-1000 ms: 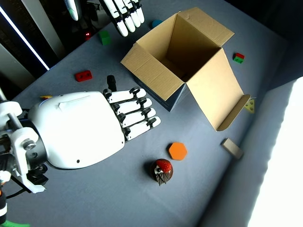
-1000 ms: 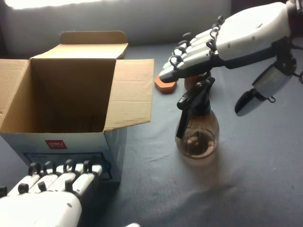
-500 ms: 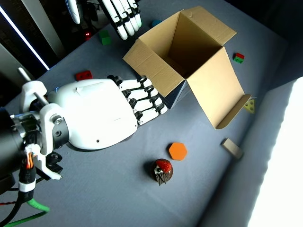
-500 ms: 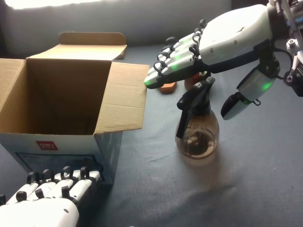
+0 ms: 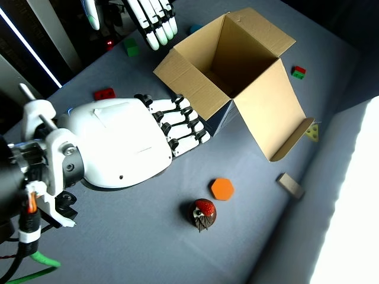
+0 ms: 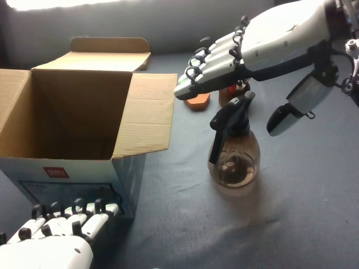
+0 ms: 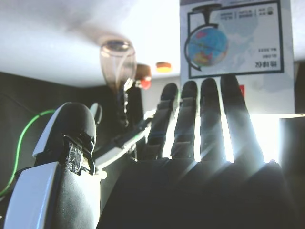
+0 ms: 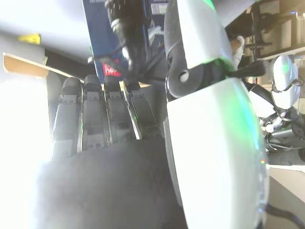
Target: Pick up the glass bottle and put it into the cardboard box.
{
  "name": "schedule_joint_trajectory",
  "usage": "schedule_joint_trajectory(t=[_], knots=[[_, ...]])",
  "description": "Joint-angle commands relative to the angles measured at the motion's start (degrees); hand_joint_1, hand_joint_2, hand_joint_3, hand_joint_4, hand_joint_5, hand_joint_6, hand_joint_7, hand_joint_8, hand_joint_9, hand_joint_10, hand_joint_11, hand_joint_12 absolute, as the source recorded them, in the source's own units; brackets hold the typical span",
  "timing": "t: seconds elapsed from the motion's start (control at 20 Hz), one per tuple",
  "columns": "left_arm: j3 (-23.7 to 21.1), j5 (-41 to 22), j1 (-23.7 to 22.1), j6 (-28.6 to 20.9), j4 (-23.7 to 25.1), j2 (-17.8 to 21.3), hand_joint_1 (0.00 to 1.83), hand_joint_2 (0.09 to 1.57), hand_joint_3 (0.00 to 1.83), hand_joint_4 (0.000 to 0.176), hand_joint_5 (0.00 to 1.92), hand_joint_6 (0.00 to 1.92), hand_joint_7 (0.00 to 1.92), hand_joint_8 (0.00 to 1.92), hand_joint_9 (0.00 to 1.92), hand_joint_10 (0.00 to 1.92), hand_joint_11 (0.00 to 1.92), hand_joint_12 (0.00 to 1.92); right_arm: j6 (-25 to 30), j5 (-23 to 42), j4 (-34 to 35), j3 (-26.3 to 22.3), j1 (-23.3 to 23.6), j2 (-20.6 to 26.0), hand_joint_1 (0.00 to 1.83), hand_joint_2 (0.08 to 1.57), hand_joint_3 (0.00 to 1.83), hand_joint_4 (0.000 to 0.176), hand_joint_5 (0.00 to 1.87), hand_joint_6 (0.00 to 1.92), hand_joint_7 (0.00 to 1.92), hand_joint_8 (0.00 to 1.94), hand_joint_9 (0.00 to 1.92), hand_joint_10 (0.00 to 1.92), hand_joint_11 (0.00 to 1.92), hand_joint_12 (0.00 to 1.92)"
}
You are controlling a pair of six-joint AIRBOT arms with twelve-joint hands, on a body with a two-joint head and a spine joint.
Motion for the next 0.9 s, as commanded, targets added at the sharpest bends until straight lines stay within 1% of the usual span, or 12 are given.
schedule_joint_trajectory(t=[0.0, 0.1, 0.3, 0.5, 0.6, 0.7, 0.75, 0.85], knots=[[-0.2, -3.1, -0.4, -0.7, 4.3, -0.3, 0.04, 1.23, 0.0, 0.0, 0.08, 0.0, 0.06, 0.0, 0.06, 0.0, 0.0, 0.3, -0.5, 0.3, 3.5, 0.0, 1.0, 0.7, 1.08, 1.01, 0.02, 0.0, 0.0, 0.0, 0.0, 0.0, 0.04, 0.01, 0.0, 0.0], [-0.3, -3.1, -0.3, -0.8, 4.3, -0.3, 0.04, 1.23, 0.0, 0.0, 0.08, 0.0, 0.07, 0.0, 0.06, 0.0, 0.0, 0.3, -2.3, 2.2, 3.0, 0.0, 1.4, 1.4, 1.08, 1.01, 0.02, 0.0, 0.0, 0.0, 0.0, 0.0, 0.04, 0.01, 0.0, 0.0], [-0.3, -3.4, -0.3, -0.8, 4.3, -0.3, 0.04, 1.23, 0.0, 0.0, 0.08, 0.0, 0.07, 0.0, 0.06, 0.0, 0.0, 0.3, -6.5, 3.4, 3.0, 0.5, 1.2, 2.1, 1.08, 1.01, 0.02, 0.0, 0.0, 0.0, 0.0, 0.0, 0.04, 0.02, 0.0, 0.0], [-0.3, -3.5, -0.2, -1.0, 4.3, -0.3, 0.05, 1.23, 0.0, 0.0, 0.08, 0.0, 0.07, 0.0, 0.06, 0.0, 0.0, 0.29, -4.3, 1.0, 3.0, 0.8, 0.8, 1.4, 1.08, 1.0, 0.02, 0.0, 0.0, 0.0, 0.01, 0.0, 0.04, 0.01, 0.0, 0.0], [-0.3, -3.6, 0.0, -1.1, 4.3, -0.3, 0.05, 1.23, 0.0, 0.0, 0.08, 0.0, 0.07, 0.0, 0.06, 0.0, 0.0, 0.3, -1.3, -0.6, 3.1, 1.7, -0.4, 0.9, 1.09, 1.0, 0.02, 0.0, 0.0, 0.0, 0.01, 0.0, 0.04, 0.01, 0.0, 0.0], [-0.3, -3.8, 0.3, -1.6, 4.3, -0.3, 0.05, 1.23, 0.0, 0.0, 0.08, 0.0, 0.07, 0.0, 0.06, 0.0, 0.0, 0.3, 0.4, -2.0, 6.4, 2.3, -1.9, 1.0, 1.09, 1.0, 0.02, 0.0, 0.0, 0.0, 0.01, 0.0, 0.04, 0.01, 0.0, 0.0], [-0.3, -3.9, 0.3, -1.6, 4.3, -0.3, 0.05, 1.23, 0.0, 0.0, 0.08, 0.0, 0.07, 0.0, 0.06, 0.0, 0.0, 0.3, -0.1, -2.3, 9.4, 2.1, -2.9, 1.5, 1.09, 1.0, 0.02, 0.0, 0.0, 0.0, 0.01, 0.0, 0.04, 0.01, 0.0, 0.0], [-0.3, -3.9, 0.4, -1.6, 4.3, -0.3, 0.05, 1.23, 0.0, 0.0, 0.08, 0.0, 0.07, 0.0, 0.07, 0.0, 0.0, 0.32, -0.4, -3.0, 13.0, 1.4, -4.5, 2.4, 1.09, 1.0, 0.02, 0.0, 0.0, 0.0, 0.01, 0.0, 0.04, 0.01, 0.0, 0.0]])
